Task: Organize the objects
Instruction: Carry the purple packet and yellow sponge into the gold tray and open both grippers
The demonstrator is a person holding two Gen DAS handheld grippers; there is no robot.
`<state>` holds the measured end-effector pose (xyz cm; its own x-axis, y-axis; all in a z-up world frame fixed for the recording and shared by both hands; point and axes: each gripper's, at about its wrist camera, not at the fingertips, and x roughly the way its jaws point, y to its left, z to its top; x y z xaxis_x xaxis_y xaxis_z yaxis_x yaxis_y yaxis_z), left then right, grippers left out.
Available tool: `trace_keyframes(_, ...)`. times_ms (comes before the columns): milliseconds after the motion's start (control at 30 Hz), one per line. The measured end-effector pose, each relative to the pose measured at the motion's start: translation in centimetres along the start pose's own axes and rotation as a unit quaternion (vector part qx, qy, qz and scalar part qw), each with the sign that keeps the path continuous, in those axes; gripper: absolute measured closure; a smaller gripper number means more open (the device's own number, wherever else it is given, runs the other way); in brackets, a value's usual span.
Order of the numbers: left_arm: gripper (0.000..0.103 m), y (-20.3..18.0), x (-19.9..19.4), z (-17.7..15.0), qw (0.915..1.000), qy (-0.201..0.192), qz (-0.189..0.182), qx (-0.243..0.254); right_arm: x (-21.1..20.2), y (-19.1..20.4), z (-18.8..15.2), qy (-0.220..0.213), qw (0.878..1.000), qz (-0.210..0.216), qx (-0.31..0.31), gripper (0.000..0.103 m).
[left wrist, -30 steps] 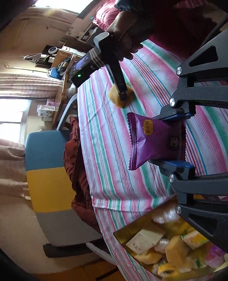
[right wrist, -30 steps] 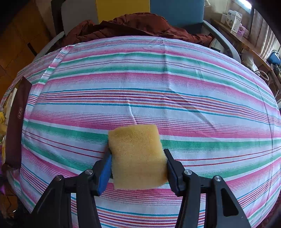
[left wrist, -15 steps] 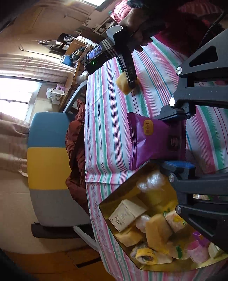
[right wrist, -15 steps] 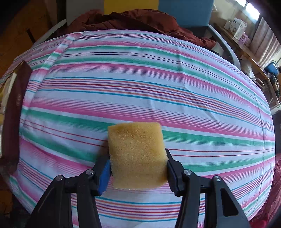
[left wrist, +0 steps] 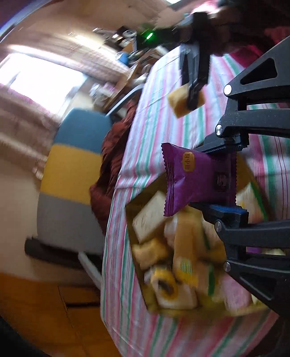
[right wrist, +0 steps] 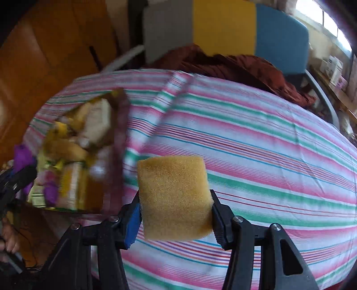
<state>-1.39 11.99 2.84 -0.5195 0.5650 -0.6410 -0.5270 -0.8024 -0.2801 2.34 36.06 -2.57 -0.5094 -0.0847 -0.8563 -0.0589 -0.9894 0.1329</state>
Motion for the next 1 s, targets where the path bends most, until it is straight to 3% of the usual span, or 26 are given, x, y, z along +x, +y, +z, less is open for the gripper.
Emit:
trace_keyframes(233, 0.067, 7.0, -3.1, 0.3, 0.9964, -0.023, 0.051, -0.063, -0.3, 7.7, 0.7, -0.026, 0.995, 0.086, -0.048, 0.048)
trace_keyframes(367, 0.067, 8.6, -3.6, 0.1, 0.9946, -0.023, 0.061, -0.080, 1.0, 10.3, 0.7, -0.024, 0.993, 0.097, -0.062, 0.048)
trace_keyframes(700, 0.067, 5.3, -0.6, 2.3, 0.9978, -0.009, -0.004, -0.066, 4.9, 12.2, -0.4, 0.013, 0.993, 0.102, -0.062, 0.039)
trace_keyframes(1000, 0.067, 3.0, 3.7, 4.1, 0.9982, 0.022, -0.023, -0.052, 4.6, 10.5, -1.6, 0.011, 0.992, 0.118, -0.035, 0.031)
